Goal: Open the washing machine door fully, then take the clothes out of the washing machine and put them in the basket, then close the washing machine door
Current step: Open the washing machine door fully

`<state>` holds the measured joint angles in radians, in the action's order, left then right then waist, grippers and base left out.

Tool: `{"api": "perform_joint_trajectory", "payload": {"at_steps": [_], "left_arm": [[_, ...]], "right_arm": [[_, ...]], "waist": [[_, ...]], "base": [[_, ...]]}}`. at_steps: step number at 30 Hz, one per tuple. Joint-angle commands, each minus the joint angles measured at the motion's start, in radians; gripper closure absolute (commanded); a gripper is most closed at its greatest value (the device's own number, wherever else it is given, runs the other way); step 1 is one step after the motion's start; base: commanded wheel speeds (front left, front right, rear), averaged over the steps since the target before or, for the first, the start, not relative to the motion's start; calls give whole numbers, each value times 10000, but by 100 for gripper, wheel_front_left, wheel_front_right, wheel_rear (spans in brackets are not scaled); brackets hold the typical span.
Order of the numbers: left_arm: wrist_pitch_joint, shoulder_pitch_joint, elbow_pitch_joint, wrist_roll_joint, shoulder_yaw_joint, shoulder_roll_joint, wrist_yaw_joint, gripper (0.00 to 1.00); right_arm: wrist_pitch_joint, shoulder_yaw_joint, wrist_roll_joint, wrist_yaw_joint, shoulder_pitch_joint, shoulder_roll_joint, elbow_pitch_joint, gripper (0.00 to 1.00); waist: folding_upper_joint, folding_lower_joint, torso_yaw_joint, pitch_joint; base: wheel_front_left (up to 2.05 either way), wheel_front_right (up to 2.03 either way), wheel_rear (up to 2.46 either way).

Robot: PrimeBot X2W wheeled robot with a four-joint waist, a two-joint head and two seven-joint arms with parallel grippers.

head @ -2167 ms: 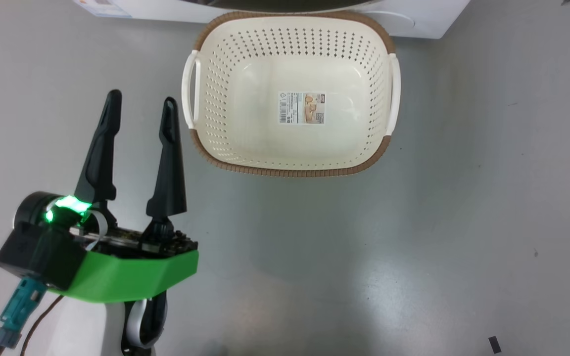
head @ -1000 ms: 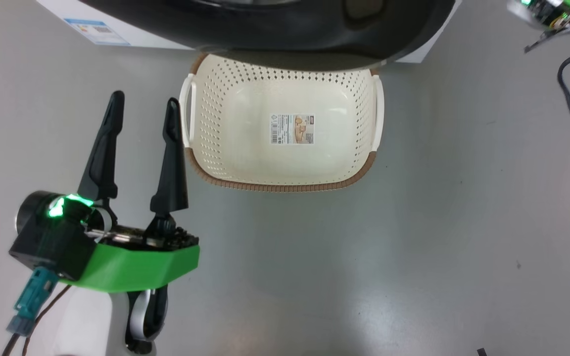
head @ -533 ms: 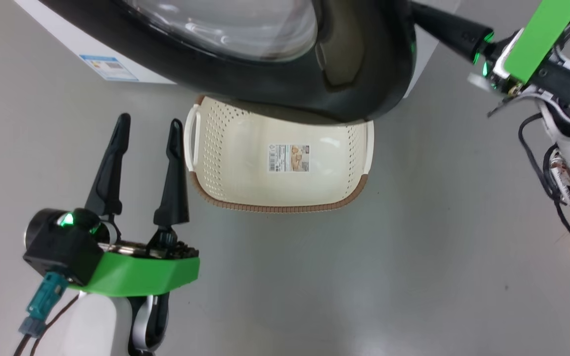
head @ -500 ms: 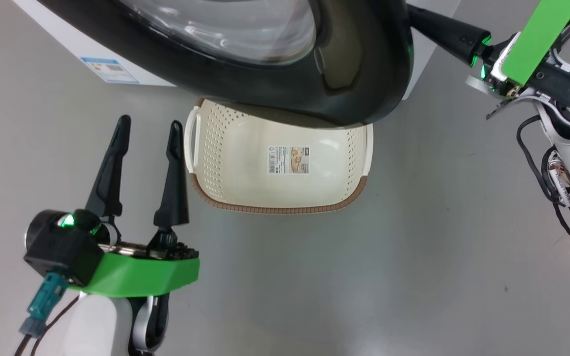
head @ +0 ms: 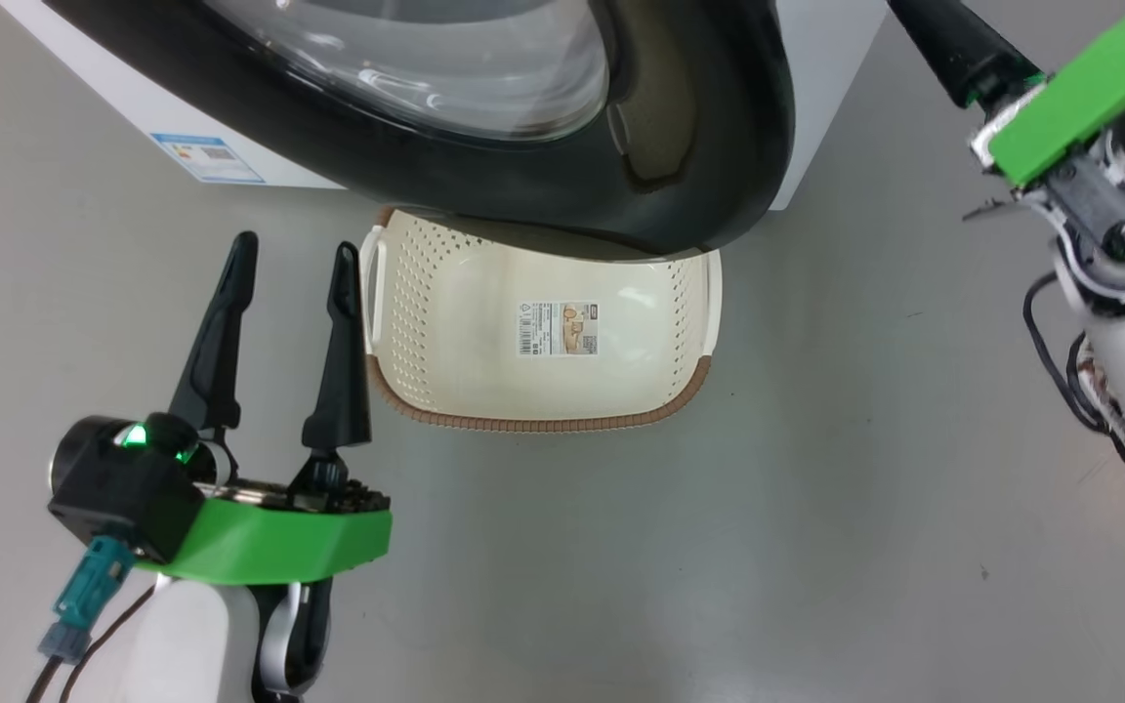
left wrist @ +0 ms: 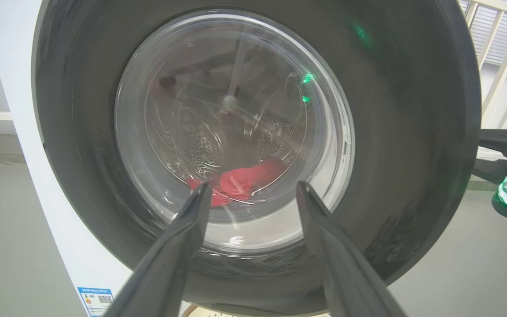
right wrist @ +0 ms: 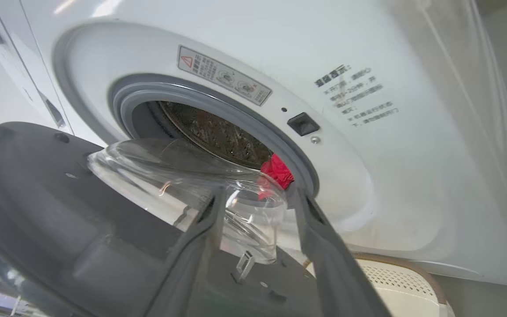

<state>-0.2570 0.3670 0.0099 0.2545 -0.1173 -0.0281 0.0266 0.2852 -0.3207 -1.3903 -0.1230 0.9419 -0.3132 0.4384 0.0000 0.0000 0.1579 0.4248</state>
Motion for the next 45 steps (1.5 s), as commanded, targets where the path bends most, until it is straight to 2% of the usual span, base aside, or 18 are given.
{"api": "perform_joint_trajectory", "payload": {"at_steps": [1, 10, 14, 16, 19, 20, 25, 28, 33, 45], "left_arm": [[-47, -152, -186, -51, 323, -221, -8, 0], [-47, -222, -26, 47, 456, -221, 12, 0], [-47, -188, 73, 89, 518, -221, 57, 0], [-47, -193, 171, 119, 584, -221, 82, 0], [-47, -232, 292, 142, 652, -221, 100, 0], [-47, -232, 292, 142, 652, -221, 100, 0], [-47, -305, 404, 90, 766, -221, 115, 0], [-47, -328, 444, 19, 850, -221, 138, 0], [-47, -340, 518, -53, 893, -221, 190, 0], [-47, -402, 657, -53, 907, -221, 259, 0]], "right_arm": [[-673, -17, 448, -77, -433, -37, -120, 0], [-4369, -1174, 3408, -77, -1414, -829, 476, 0], [-5294, -1273, 4722, -77, -1691, -805, 1018, 0], [-5454, -712, 6056, -77, -1933, -653, 1092, 0], [-5464, 643, 7726, -77, -2581, -159, 392, 0], [-5464, 643, 7726, -77, -2581, -159, 392, 0], [-5467, 2353, 9982, -77, -4048, 950, -1170, 0], [-5468, 3075, 10865, -77, -4728, 1667, -2061, 0], [-5469, 3392, 11309, -77, -5436, 2195, -2734, 0], [-5469, 3404, 11558, -77, -6551, 2511, -3863, 0]], "waist": [[0, 0, -70, -47], [0, 0, -515, -302], [0, 0, -695, -364], [0, 0, -803, -415], [0, 0, -877, -526], [0, 0, -877, -526], [0, 0, -994, -666], [0, 0, -1082, -735], [0, 0, -1188, -827], [0, 0, -1134, -922]], "base": [[0, 0, 0], [0, 0, 0], [0, 0, 0], [0, 0, 0], [0, 0, 0], [0, 0, 0], [0, 0, 0], [0, 0, 0], [0, 0, 0], [0, 0, 0]]}}
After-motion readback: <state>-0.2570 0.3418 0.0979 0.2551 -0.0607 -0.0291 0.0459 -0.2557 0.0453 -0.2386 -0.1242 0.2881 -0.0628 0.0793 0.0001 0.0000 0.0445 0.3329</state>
